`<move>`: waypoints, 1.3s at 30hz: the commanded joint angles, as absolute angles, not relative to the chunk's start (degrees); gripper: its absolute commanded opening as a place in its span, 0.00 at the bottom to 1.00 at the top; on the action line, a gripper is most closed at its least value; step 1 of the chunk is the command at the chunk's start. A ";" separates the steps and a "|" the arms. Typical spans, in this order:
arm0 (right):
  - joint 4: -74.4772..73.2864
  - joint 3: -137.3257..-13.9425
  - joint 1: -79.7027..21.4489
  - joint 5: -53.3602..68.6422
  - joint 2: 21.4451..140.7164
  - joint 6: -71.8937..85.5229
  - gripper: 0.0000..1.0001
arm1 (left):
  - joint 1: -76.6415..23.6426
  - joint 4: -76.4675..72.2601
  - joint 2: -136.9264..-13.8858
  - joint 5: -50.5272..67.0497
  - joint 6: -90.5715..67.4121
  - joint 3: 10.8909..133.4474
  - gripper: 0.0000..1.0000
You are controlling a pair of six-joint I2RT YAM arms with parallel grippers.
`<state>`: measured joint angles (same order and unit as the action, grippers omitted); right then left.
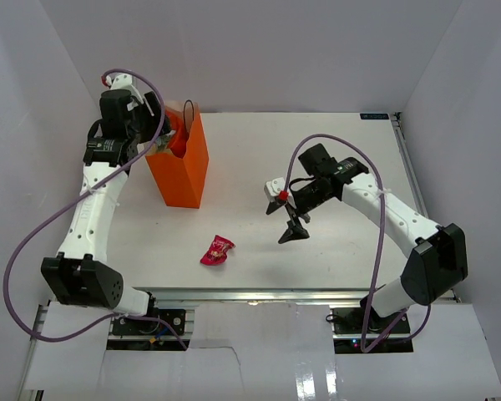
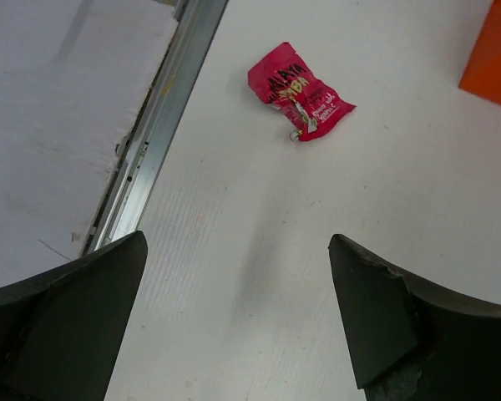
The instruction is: Place the snacks into the paper bag
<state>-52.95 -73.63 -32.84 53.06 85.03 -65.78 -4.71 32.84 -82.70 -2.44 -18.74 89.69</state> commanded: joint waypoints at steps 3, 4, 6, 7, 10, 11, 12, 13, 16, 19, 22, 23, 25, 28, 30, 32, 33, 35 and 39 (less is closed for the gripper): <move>-61.35 -78.04 -36.82 53.79 88.68 -80.68 0.96 | -4.66 31.29 -74.45 -0.62 -19.07 92.37 0.79; -61.09 -78.66 -37.44 53.09 89.99 -80.42 0.96 | -4.57 31.38 -72.79 -0.70 -18.99 92.20 0.80; -59.51 -79.54 -39.19 52.56 90.96 -78.76 0.91 | -4.66 31.29 -70.94 -0.53 -18.37 90.71 0.81; -57.85 -79.54 -39.90 51.78 91.31 -78.32 0.90 | -4.66 31.46 -68.93 -0.53 -18.20 90.01 0.81; -53.99 -77.96 -43.84 48.44 91.06 -80.58 0.90 | -4.66 32.08 -63.75 -0.44 -17.93 86.06 0.85; -52.92 -77.35 -46.12 47.12 90.88 -81.38 0.90 | -4.66 32.43 -62.07 -0.09 -17.93 84.65 0.85; -51.95 -76.04 -47.19 44.85 91.14 -82.26 0.90 | -4.66 32.69 -60.31 1.57 -18.28 81.33 0.86; -50.90 -75.50 -48.33 43.69 91.49 -82.70 0.90 | -4.66 33.13 -58.38 2.45 -19.33 79.12 0.86; -47.03 -75.15 -52.46 39.91 94.56 -82.53 0.90 | -4.66 34.89 -49.59 4.56 -22.31 69.11 0.89; -42.20 -75.23 -55.28 38.07 97.55 -80.08 0.95 | -4.66 37.43 -39.58 7.38 -27.41 57.86 0.89; -34.21 -74.97 -57.65 34.20 99.75 -75.16 0.95 | -4.66 41.65 -30.34 7.91 -32.86 48.63 0.91; -30.19 -74.97 -58.35 33.23 100.36 -72.71 0.94 | -4.66 42.44 -28.23 8.26 -36.26 46.60 0.91; -27.44 -75.41 -59.49 30.42 102.30 -71.46 0.87 | -4.66 43.77 -22.43 9.93 -39.80 41.41 0.91; -22.86 -75.67 -60.64 26.29 105.20 -69.17 0.78 | -4.66 45.26 -16.80 9.84 -48.41 35.79 0.93; -20.75 -75.50 -61.61 24.18 106.96 -68.20 0.74 | -4.66 45.61 -13.73 10.02 -55.70 31.84 0.92; -19.87 -74.80 -62.22 22.42 108.01 -68.20 0.71 | -4.57 45.79 -12.31 10.46 -60.79 29.11 0.92; -18.56 -74.27 -62.57 21.72 108.19 -68.46 0.70 | -4.66 45.79 -11.52 10.72 -65.17 27.87 0.92; -17.76 -73.13 -63.28 20.49 109.07 -68.55 0.66 | -4.66 46.31 -11.34 11.86 -68.97 25.06 0.92; -16.35 -72.33 -63.46 18.99 110.30 -67.15 0.54 | -4.66 46.93 -12.04 13.36 -76.19 22.59 0.92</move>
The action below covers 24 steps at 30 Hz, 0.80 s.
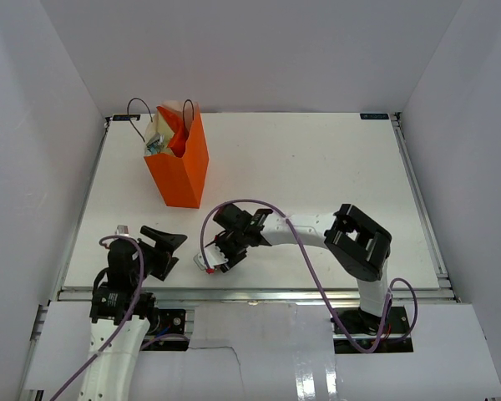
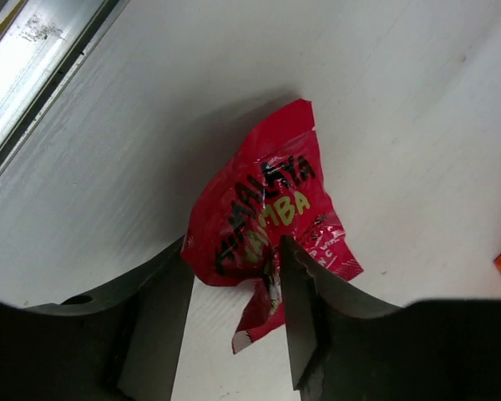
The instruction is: Place the snacks into the paper bag
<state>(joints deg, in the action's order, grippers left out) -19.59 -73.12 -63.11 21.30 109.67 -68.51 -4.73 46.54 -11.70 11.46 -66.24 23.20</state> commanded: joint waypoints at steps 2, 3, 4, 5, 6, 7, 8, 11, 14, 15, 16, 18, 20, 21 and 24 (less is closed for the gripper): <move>-16.17 -72.07 -63.46 18.46 110.30 -66.54 0.46 | -4.57 47.20 -12.65 13.45 -79.53 21.89 0.92; -16.26 -71.55 -63.46 18.46 110.22 -66.53 0.42 | -4.66 47.20 -12.83 13.45 -80.50 21.62 0.92; -16.43 -71.11 -63.46 18.63 109.78 -66.53 0.40 | -4.66 47.20 -13.35 13.62 -82.42 21.19 0.91; -16.52 -70.41 -63.46 18.81 109.51 -66.53 0.38 | -4.66 47.20 -13.71 13.80 -83.22 20.92 0.91; -16.61 -70.05 -63.46 18.90 109.25 -66.45 0.37 | -4.57 47.20 -14.15 13.89 -83.84 20.57 0.90; -16.61 -69.70 -63.46 18.90 108.73 -66.27 0.33 | -4.57 47.20 -14.59 14.23 -84.98 20.31 0.89; -16.52 -69.35 -63.46 18.98 108.46 -66.01 0.33 | -4.57 47.02 -15.55 14.85 -85.16 19.87 0.89; -16.35 -68.73 -63.02 19.07 107.40 -63.55 0.17 | -4.57 46.67 -17.13 15.12 -84.99 19.51 0.88; -16.44 -69.87 -61.62 21.60 105.48 -58.82 0.08 | -4.66 46.15 -17.93 14.42 -83.51 19.86 0.88; -16.44 -70.66 -60.74 22.67 104.77 -57.84 0.08 | -4.57 46.14 -18.19 13.63 -82.89 20.47 0.88; -16.44 -71.01 -60.21 23.46 103.03 -57.05 0.08 | -4.66 46.06 -18.45 13.19 -82.10 20.83 0.88; -16.79 -72.06 -58.37 26.18 101.08 -54.24 0.08 | -4.57 45.88 -19.16 12.57 -79.99 21.70 0.88; -16.79 -74.52 -57.14 28.29 98.18 -52.13 0.08 | -4.57 44.57 -19.34 12.74 -78.15 22.41 0.88; -16.96 -75.92 -56.08 28.47 97.39 -48.81 0.08 | -4.57 43.86 -19.42 13.01 -77.61 22.50 0.88; -17.31 -83.65 -55.55 24.79 95.72 -41.00 0.08 | -4.66 40.26 -19.07 14.50 -75.68 22.15 0.89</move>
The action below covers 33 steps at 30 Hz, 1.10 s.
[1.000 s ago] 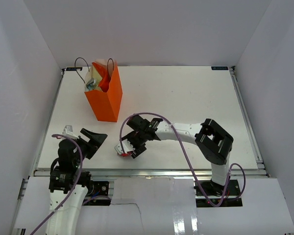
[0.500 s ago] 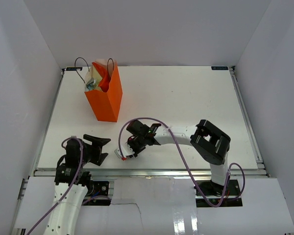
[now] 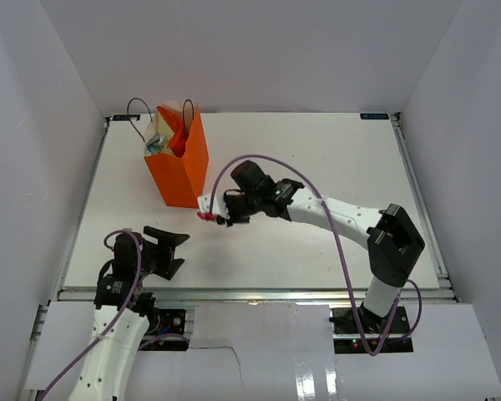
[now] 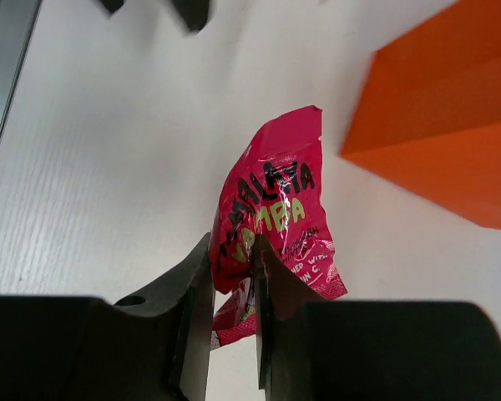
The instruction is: Place the snacks into the paper bag
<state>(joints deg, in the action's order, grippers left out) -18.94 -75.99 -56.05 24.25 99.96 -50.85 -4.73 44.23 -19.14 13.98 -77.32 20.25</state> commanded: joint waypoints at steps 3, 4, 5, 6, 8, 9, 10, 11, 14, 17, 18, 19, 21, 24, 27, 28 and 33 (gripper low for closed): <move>-16.97 -93.66 -55.55 23.82 95.97 -35.00 0.08 | -4.57 36.75 -18.90 16.34 -74.54 21.18 0.89; -16.27 -96.39 -55.55 24.25 97.02 -30.89 0.08 | -4.66 35.35 -18.90 16.96 -74.44 21.01 0.89; -15.91 -102.16 -55.55 24.43 97.90 -28.59 0.08 | -4.57 34.81 -18.90 17.22 -74.36 20.92 0.89; -15.21 -105.26 -55.55 24.61 99.91 -23.78 0.08 | -4.66 34.02 -19.16 17.49 -74.09 20.83 0.89; -13.37 -112.63 -55.55 23.73 102.21 -17.87 0.08 | -4.66 33.66 -19.42 17.75 -73.48 21.35 0.89; -12.23 -114.33 -55.55 23.21 103.17 -14.88 0.08 | -4.66 33.66 -19.60 17.75 -73.13 21.62 0.89; -8.56 -115.13 -55.55 21.99 104.75 -9.46 0.08 | -4.57 33.66 -19.69 17.75 -72.60 21.88 0.89; -5.83 -115.31 -55.55 21.19 105.20 -6.62 0.08 | -4.66 33.66 -19.95 17.84 -72.42 22.15 0.89; 4.43 -114.96 -55.37 17.95 107.39 2.33 0.12 | -4.66 33.75 -19.87 18.28 -71.37 22.85 0.89; 7.12 -121.00 -55.28 15.13 114.05 7.36 0.11 | -4.66 33.84 -18.73 18.81 -71.37 22.50 0.89; 7.47 -122.85 -55.28 14.25 114.08 8.43 0.11 | -4.66 33.92 -18.37 18.81 -71.54 22.50 0.89; 8.25 -125.31 -55.20 12.85 116.52 9.31 0.11 | -4.66 34.01 -18.02 18.90 -71.63 22.15 0.89; 10.71 -126.91 -55.37 11.35 119.42 10.81 0.11 | -4.66 34.10 -16.97 18.90 -71.81 21.89 0.89; 13.35 -128.84 -55.55 6.69 122.24 10.21 0.15 | -4.57 34.28 -16.52 18.81 -71.63 21.97 0.89; 14.76 -128.85 -55.64 1.50 123.83 8.53 0.22 | -4.66 34.54 -16.79 18.90 -70.93 22.50 0.89; 15.37 -128.85 -55.63 0.36 124.19 7.48 0.22 | -4.57 34.72 -17.05 18.98 -70.75 22.59 0.89; 18.01 -129.11 -55.63 -3.16 126.91 5.80 0.22 | -4.66 34.80 -17.05 18.98 -70.58 22.50 0.90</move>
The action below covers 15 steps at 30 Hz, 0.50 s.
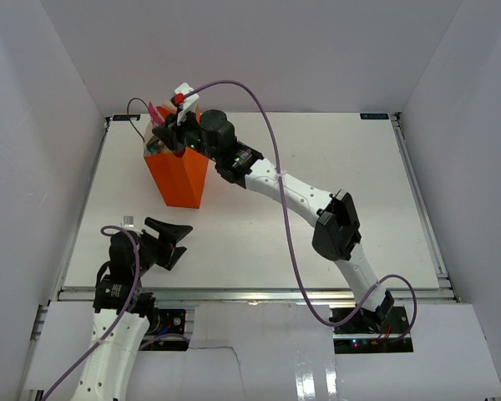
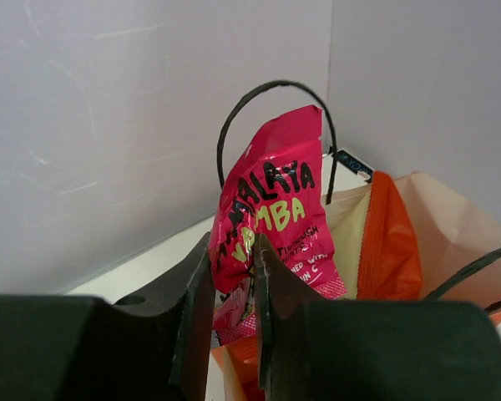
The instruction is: Place the snacks into the paper bag
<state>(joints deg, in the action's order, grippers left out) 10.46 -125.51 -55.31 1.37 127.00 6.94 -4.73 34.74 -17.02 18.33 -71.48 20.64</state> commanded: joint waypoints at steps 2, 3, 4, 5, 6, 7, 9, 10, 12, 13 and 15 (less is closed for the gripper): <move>18.11 -129.02 -55.63 -3.69 127.70 5.80 0.22 | -4.66 34.89 -16.96 18.98 -70.66 22.41 0.90; 18.11 -128.85 -55.63 -3.52 127.79 5.89 0.22 | -4.66 34.98 -16.96 18.90 -70.58 22.50 0.90; 18.11 -128.67 -55.72 -3.52 127.88 5.89 0.22 | -4.57 34.98 -16.88 18.90 -70.58 22.41 0.90; 18.11 -128.15 -55.64 -3.52 128.05 6.06 0.26 | -4.66 34.98 -16.88 18.81 -70.66 22.41 0.90; 18.02 -127.97 -55.63 -3.43 128.14 6.06 0.28 | -4.66 35.07 -16.87 18.90 -70.66 22.33 0.90; 18.02 -127.79 -55.63 -3.34 128.23 6.24 0.32 | -4.66 35.07 -16.96 18.81 -70.66 22.24 0.90; 18.02 -127.44 -55.64 -3.16 128.50 6.33 0.36 | -4.66 35.07 -17.05 18.72 -70.66 22.32 0.90; 18.02 -127.27 -55.63 -3.08 128.58 6.33 0.39 | -4.57 35.07 -16.96 18.72 -70.66 22.41 0.90; 18.02 -127.18 -55.63 -2.64 128.58 6.33 0.42 | -4.66 35.24 -16.96 18.55 -70.58 22.67 0.90; 18.10 -127.18 -55.63 -2.55 128.50 6.42 0.45 | -4.66 35.24 -16.96 18.54 -70.58 22.68 0.90; 18.11 -127.18 -55.63 -2.20 128.32 6.42 0.49 | -4.66 35.33 -17.05 18.46 -70.58 22.85 0.90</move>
<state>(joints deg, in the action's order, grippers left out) 13.93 -126.17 -55.31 -1.72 128.11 6.37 -4.71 34.94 -17.02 18.44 -71.33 20.64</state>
